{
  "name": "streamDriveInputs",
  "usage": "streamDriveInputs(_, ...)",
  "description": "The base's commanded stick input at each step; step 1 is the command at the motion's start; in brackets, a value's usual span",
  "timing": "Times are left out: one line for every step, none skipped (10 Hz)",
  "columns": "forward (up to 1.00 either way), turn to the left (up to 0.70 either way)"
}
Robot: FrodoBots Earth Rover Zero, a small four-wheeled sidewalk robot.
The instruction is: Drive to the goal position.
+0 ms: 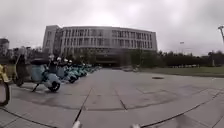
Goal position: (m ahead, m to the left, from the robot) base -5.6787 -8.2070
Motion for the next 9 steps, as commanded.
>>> streamDriveInputs(0.7, 0.0)
streamDriveInputs(0.7, 0.0)
streamDriveInputs(0.7, 0.0)
streamDriveInputs(0.7, 0.0)
streamDriveInputs(0.7, 0.0)
streamDriveInputs(0.7, 0.0)
streamDriveInputs(0.7, 0.0)
streamDriveInputs(0.7, 0.0)
streamDriveInputs(0.7, 0.0)
